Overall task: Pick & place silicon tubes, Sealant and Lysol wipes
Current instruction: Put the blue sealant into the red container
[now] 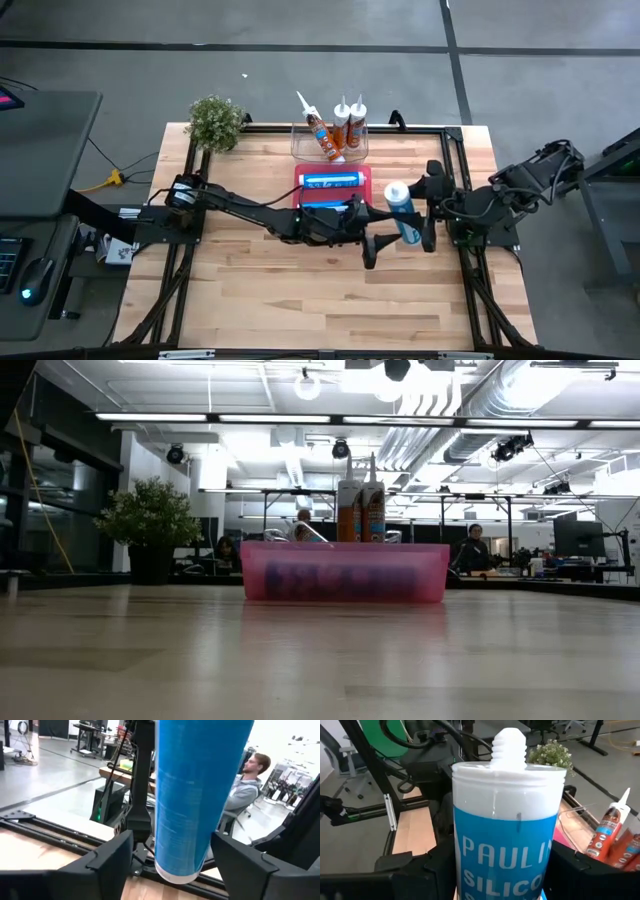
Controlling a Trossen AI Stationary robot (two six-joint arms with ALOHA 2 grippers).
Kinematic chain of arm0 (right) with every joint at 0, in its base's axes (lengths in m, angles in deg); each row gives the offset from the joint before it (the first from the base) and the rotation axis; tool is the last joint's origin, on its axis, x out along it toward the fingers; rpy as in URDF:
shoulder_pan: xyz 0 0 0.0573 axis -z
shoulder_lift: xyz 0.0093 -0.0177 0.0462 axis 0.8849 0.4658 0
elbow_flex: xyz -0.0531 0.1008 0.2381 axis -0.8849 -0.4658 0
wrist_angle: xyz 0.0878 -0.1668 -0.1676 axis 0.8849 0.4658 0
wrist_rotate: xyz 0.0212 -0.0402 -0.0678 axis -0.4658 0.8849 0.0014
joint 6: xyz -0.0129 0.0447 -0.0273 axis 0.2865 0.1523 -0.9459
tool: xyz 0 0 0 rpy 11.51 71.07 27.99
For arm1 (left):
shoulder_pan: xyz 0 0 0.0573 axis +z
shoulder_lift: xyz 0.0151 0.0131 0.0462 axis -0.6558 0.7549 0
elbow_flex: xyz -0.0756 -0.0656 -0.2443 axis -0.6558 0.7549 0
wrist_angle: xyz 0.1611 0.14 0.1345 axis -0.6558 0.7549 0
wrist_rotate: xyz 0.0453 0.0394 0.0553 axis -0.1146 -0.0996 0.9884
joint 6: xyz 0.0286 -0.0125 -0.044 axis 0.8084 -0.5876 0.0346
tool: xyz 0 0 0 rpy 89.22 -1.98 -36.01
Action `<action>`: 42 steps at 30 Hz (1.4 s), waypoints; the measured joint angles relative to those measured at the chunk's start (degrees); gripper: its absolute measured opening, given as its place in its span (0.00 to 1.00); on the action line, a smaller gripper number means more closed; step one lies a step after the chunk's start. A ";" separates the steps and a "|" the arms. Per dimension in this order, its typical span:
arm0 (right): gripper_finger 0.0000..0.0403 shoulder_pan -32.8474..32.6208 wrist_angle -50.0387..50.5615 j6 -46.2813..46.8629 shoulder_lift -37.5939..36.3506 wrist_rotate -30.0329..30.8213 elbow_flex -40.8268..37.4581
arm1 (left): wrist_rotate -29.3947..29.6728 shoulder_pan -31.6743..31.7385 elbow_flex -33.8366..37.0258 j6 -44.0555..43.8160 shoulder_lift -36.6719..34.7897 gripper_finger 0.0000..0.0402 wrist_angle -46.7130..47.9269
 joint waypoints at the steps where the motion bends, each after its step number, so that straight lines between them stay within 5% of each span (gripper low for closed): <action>1: 0.52 -0.03 0.32 0.16 0.00 0.26 0.00 | -0.03 0.03 0.00 -0.28 0.00 0.67 -0.15; 10: 0.52 2.13 -2.54 -3.98 0.63 -0.66 -0.04 | -4.04 0.11 -0.07 -0.30 0.00 0.71 -4.71; 20: 0.52 5.50 -11.13 -8.90 2.15 -5.53 -0.04 | -4.25 0.11 -0.07 -0.32 -0.02 0.71 -7.03; 42: 0.52 5.76 -15.50 -11.25 3.52 -5.25 -0.04 | -3.91 0.07 -0.07 -0.48 -0.04 0.68 -10.77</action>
